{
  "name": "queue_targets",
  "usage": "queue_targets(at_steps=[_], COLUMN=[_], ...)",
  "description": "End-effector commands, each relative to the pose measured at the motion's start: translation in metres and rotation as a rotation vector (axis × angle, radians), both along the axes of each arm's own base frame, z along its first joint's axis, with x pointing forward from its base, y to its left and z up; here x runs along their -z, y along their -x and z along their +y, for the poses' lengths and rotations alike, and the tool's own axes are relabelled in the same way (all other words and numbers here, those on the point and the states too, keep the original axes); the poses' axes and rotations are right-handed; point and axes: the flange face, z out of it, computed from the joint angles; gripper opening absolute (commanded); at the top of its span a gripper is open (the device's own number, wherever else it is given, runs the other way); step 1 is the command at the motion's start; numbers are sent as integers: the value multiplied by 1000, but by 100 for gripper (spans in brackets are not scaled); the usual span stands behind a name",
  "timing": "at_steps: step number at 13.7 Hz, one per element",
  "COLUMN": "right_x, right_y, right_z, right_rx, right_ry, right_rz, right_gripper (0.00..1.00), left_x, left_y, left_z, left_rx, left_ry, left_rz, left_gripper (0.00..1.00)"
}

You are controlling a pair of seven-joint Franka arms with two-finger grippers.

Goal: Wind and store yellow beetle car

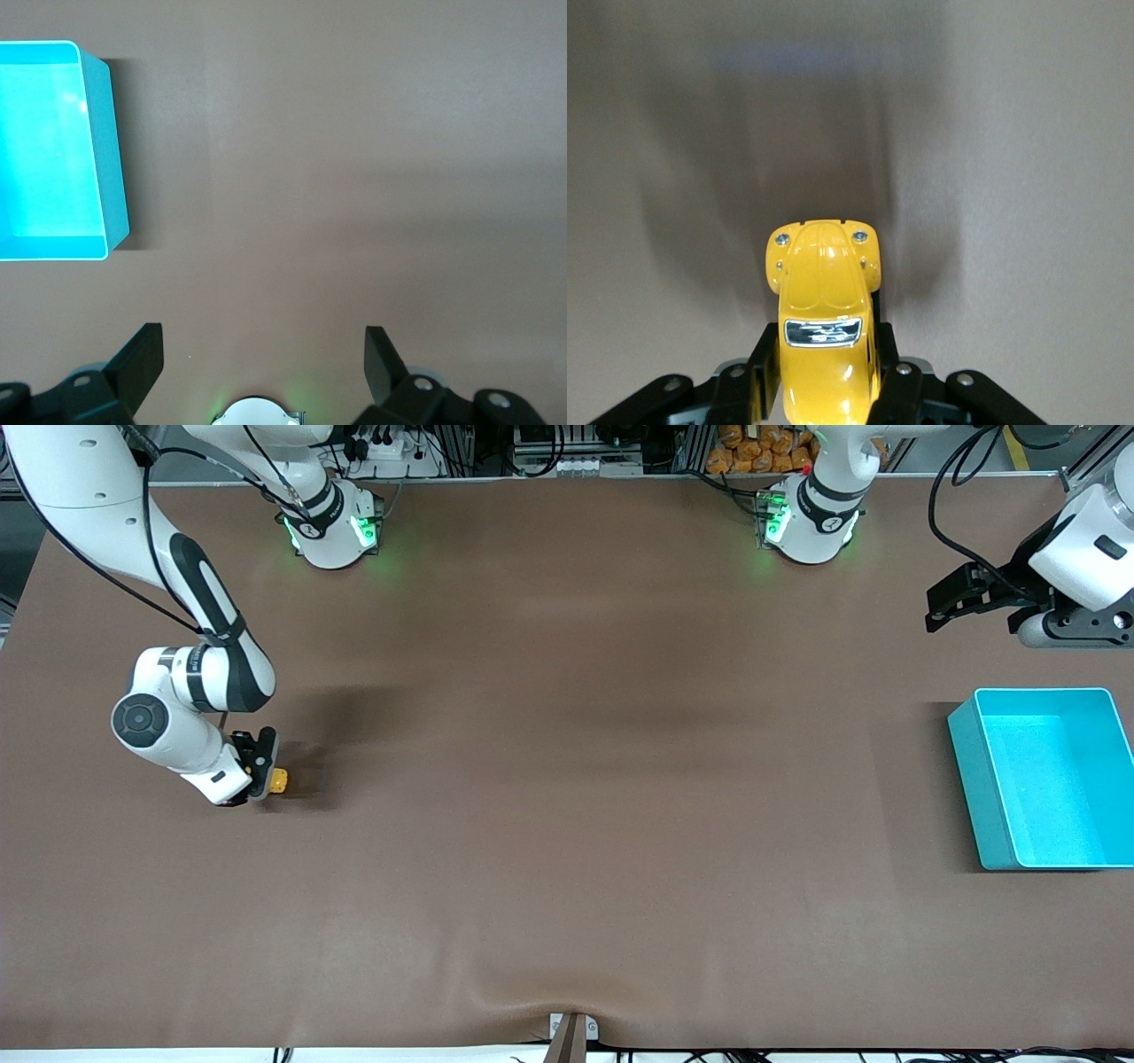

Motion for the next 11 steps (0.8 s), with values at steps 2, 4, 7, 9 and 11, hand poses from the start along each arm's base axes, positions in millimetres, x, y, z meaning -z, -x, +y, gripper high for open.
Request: queue_targets(at_steps=[2,4,7,9,11], right_x=[22,28,28,31,35], right_y=[2,5,5,3,0], right_z=[-28,-37,-50,-60,-74], right_rx=[-13,-1,-20,-29,-32], right_ry=[23,20,17,16,16], right_rz=[17,18,6,2,5], right_gripper=[0,0,0,0,0], left_x=[-5,-5,-5,-5,-5], left_y=[5,5,5,5,5], left_z=[2,2,2,2,2], left_rx=[16,16,17,17,17], left_ry=[14,14,14,14,14], left_rz=[2,2,2,2,2], left_gripper=[100,100,100,100,100])
